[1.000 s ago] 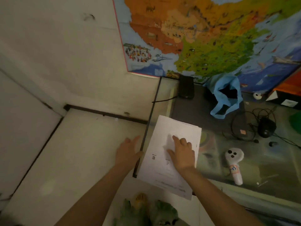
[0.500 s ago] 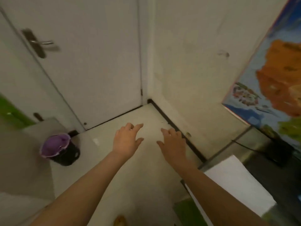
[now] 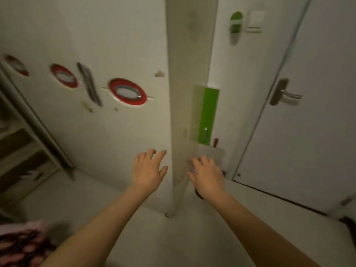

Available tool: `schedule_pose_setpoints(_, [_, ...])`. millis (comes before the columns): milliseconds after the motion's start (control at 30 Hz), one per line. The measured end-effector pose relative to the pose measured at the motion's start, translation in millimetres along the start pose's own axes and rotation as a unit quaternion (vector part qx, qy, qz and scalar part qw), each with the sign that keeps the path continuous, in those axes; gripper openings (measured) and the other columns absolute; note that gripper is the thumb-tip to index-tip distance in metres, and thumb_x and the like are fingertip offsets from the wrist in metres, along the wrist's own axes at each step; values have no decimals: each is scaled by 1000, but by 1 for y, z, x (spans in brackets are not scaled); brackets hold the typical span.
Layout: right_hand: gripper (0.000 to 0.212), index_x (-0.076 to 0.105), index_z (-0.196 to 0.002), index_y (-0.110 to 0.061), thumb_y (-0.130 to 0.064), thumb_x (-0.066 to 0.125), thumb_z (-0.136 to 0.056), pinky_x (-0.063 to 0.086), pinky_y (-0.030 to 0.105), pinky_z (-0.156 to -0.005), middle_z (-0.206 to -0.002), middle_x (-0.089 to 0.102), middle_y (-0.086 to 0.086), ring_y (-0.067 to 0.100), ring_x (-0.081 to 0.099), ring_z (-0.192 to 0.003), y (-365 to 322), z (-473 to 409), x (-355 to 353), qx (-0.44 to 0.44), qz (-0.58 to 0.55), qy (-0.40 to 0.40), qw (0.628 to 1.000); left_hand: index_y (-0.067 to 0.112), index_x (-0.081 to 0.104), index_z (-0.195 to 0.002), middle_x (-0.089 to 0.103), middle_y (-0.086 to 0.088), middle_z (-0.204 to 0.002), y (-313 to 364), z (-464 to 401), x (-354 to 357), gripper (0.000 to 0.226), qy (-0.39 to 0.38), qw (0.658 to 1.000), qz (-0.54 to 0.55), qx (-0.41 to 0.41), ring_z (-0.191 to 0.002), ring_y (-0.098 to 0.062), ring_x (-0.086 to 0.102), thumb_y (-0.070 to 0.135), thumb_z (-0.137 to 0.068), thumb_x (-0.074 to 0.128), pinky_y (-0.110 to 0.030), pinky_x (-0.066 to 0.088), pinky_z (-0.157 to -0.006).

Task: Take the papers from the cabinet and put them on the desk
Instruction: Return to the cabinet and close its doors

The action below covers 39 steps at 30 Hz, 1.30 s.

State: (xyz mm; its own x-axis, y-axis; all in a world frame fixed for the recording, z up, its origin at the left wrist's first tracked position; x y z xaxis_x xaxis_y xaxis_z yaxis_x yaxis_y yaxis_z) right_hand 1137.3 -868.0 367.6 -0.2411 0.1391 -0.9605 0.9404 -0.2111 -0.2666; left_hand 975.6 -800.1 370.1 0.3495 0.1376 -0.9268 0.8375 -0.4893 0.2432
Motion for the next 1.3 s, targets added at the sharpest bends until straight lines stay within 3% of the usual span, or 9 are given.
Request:
schedule_pose_setpoints(167, [50, 33, -139, -22, -37, 46, -94, 38, 43, -97, -139, 43, 9, 32, 40, -123, -141, -84, 44, -163, -35, -48, 985, 25, 40, -134, 49, -13, -134, -146, -3, -39, 49, 25, 987, -62, -147, -120, -33, 45, 38, -88, 50, -41, 33, -102])
schedule_pose_setpoints(400, [48, 36, -137, -22, -35, 48, -92, 39, 41, -95, -135, 45, 9, 31, 41, -120, -294, -190, 112, -321, -26, -103, 941, 25, 40, -134, 46, -12, -136, -311, -4, -52, 49, 19, 945, -105, -310, -123, -32, 42, 39, -88, 49, -41, 31, -104])
schedule_pose_setpoints(600, [46, 41, -134, -17, -33, 49, -91, 40, 40, -93, -131, 49, 12, 32, 44, -118, -407, -273, 166, -425, -20, -144, 893, 25, 37, -135, 45, -10, -134, -429, -8, -61, 50, 14, 889, -105, -445, -122, -32, 43, 39, -89, 48, -43, 30, -107])
schedule_pose_setpoints(867, [47, 41, -135, -17, -32, 50, -91, 42, 42, -93, -128, 51, 13, 34, 46, -116, -564, -356, 245, -480, 10, -174, 860, 24, 32, -138, 43, -8, -136, -584, 2, -83, 53, 8, 835, -100, -541, -123, -30, 42, 39, -89, 46, -40, 30, -106])
schedule_pose_setpoints(1300, [47, 37, -135, -16, -30, 51, -92, 40, 44, -97, -134, 48, 11, 33, 43, -122, -791, -494, 376, -400, 83, -201, 890, 24, 29, -139, 40, -10, -142, -880, 1, -105, 56, -64, 828, -81, -551, -130, -31, 38, 37, -89, 50, -44, 27, -112])
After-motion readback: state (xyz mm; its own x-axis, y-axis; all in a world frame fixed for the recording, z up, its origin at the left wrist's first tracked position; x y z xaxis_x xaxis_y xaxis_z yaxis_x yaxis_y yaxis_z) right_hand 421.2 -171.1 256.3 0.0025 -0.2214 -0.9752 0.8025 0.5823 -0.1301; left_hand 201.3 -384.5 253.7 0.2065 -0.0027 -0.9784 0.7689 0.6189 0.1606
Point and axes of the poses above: each hand's wrist, its own z-axis away from the middle knuckle, its own x-axis out of the palm, y = z × x, the point moved 1 cm from there along -z, towards the middle knuckle
